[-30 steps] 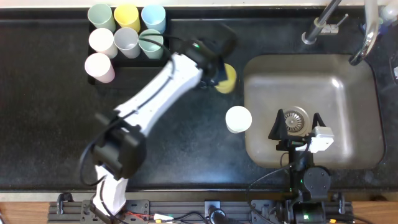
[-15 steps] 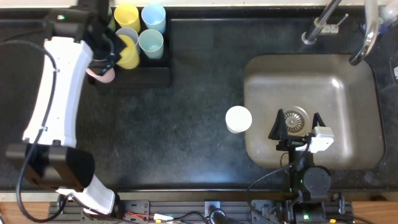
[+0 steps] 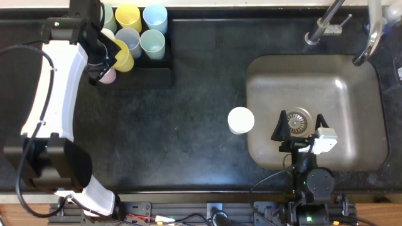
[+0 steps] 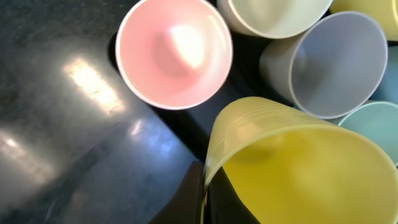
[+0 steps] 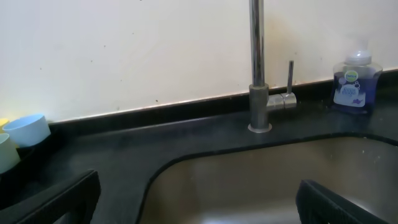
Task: Store Cups
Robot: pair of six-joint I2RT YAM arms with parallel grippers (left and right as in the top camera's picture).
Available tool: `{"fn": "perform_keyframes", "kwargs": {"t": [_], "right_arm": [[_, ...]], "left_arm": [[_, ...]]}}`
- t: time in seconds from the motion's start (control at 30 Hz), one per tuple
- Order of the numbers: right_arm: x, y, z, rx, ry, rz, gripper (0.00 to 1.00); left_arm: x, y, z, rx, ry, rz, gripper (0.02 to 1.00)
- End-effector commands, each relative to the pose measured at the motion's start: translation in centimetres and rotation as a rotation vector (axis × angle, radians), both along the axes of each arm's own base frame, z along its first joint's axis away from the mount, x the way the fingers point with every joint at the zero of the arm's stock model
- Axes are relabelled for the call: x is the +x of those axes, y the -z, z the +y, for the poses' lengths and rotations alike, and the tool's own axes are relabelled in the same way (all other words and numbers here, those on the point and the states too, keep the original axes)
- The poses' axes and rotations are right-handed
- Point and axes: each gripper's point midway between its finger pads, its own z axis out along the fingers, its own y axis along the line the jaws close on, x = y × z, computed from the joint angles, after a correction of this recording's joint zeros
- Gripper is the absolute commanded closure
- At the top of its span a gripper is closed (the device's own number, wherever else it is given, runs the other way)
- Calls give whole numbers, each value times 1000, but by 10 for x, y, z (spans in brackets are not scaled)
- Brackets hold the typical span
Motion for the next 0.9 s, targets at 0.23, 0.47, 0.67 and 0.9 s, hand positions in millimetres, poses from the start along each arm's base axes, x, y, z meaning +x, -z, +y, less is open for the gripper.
{"fn": "perform_keyframes", "kwargs": {"t": [0.23,0.47,0.67,0.9], "right_arm": [[0,4,1,4,-1,2,3],[0,4,1,4,-1,2,3],[0,4,1,4,-1,2,3],[0,4,1,4,-1,2,3]], "left_arm": [[-2,35,-1,-23,-15,86,982],[-2,51,-3,-29,-14,128,982],[-1,58,-1,-26,-17,143,982],[3,78,0,-22,-38,177,982]]}}
